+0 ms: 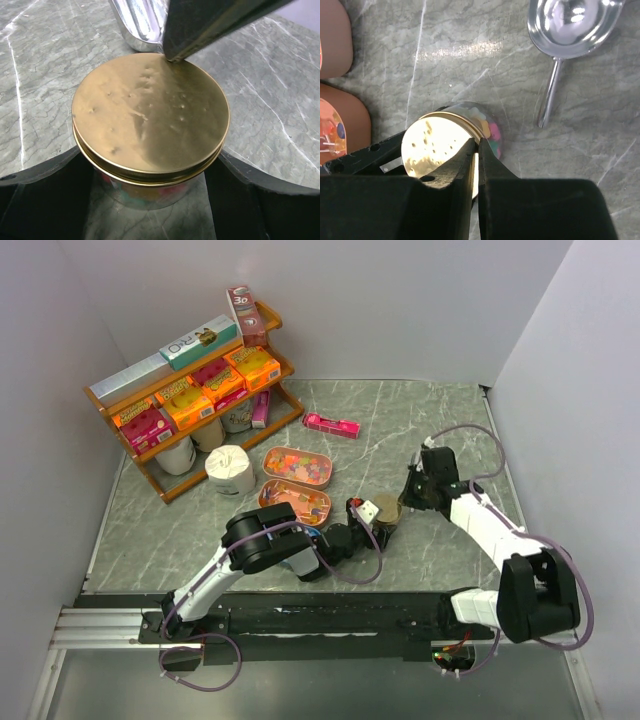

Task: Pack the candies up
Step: Screw the bottle lid onto the packing bottle.

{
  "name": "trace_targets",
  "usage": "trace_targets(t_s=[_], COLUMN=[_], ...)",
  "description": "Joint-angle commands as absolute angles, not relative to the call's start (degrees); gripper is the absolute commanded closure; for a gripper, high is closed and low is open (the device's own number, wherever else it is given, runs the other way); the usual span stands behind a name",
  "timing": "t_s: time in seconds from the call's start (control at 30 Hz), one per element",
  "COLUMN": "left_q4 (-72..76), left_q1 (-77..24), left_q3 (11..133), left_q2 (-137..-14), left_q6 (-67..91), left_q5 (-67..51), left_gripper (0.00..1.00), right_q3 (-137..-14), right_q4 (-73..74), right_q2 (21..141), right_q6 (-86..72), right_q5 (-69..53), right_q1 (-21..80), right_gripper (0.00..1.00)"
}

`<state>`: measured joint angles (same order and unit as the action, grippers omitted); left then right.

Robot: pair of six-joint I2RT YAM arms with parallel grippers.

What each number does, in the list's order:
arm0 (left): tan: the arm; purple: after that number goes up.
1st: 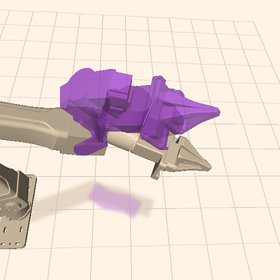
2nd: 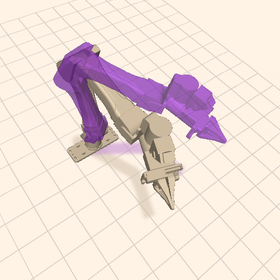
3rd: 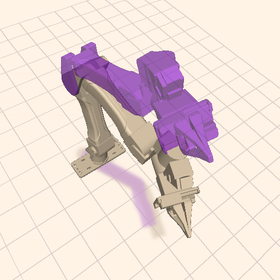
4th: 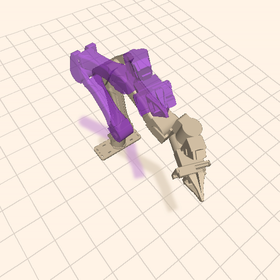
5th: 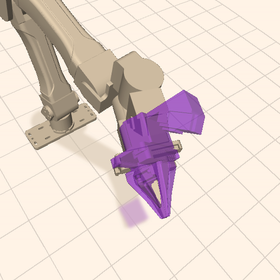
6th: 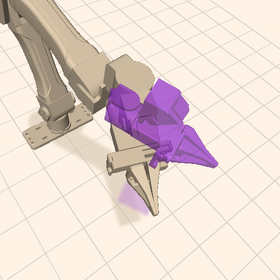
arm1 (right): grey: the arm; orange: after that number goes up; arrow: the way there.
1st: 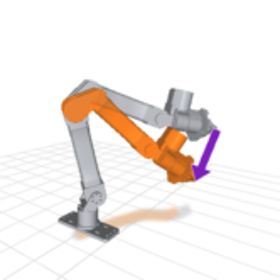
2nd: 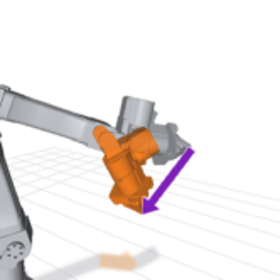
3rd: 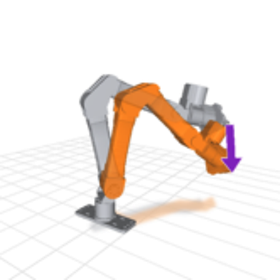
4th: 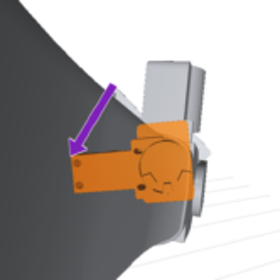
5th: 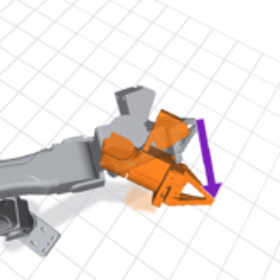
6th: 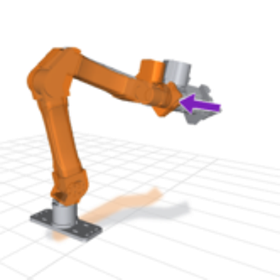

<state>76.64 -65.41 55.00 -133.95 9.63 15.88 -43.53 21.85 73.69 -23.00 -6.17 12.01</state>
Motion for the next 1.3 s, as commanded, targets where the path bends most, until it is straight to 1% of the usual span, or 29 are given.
trace_targets(t_s=[0.0,0.13,0.23,0.4,0.43,0.5,0.6,0.63,0.7,0.73,0.83,1.03,1.17,1.27], left_q4=[56.8,56.6,57.0,57.5,57.7,57.6,57.4,57.4,57.4,57.1,57.1,56.2,55.6,55.1], left_q1=[-66.0,-66.0,-66.0,-66.1,-66.1,-66.2,-66.3,-66.3,-66.3,-66.4,-66.4,-66.4,-66.4,-66.4], left_q3=[54.5,54.7,54.5,53.9,53.6,53.6,53.4,53.4,53.3,53.3,53.2,53.7,54.0,54.2], left_q2=[-141.5,-141.6,-141.7,-141.2,-141.1,-140.9,-140.8,-140.7,-140.6,-140.6,-140.6,-140.5,-140.6,-140.6], left_q6=[8.5,8.6,8.4,8.0,8.0,7.8,7.7,7.7,7.7,7.6,7.6,7.9,8.0,8.2], left_q5=[15.6,15.6,15.6,15.6,15.6,15.6,15.6,15.6,15.6,15.6,15.5,14.8,14.5,14.2], left_gripper=[0.56,0.56,0.56,0.56,0.56,0.57,0.57,0.57,0.57,0.57,0.57,0.57,0.57,0.57], right_q3=[-35.8,-33.4,-32.8,-38.5,-39.6,-42.7,-46.2,-47.0,-49.9,-50.9,-54.3,-57.0,-57.1,-55.9], right_q4=[35.2,39.4,42.3,48.3,48.9,49.8,47.3,46.2,43.8,43.0,40.6,36.2,34.5,34.0], right_q2=[71.7,66.4,60.1,56.3,56.9,58.1,61.0,62.6,64.9,67.3,72.7,80.8,82.5,82.2], right_q6=[-27.2,-30.4,-32.2,-35.2,-36.3,-36.6,-35.6,-34.6,-33.9,-32.6,-30.5,-27.5,-26.5,-26.3], right_q5=[-16.3,-17.7,-18.2,-9.4,-7.9,-5.5,-3.9,-4.0,-3.9,-4.0,-5.2,-9.8,-11.4,-12.7], right_q1=[14.1,14.3,14.3,13.5,13.3,11.7,9.1,8.6,7.6,7.5,7.0,6.2,6.2,6.2], right_gripper=[0.90,0.91,0.92,0.91,0.89,0.88,0.80,0.73,0.68,0.63,0.57,0.57,0.57,0.60])
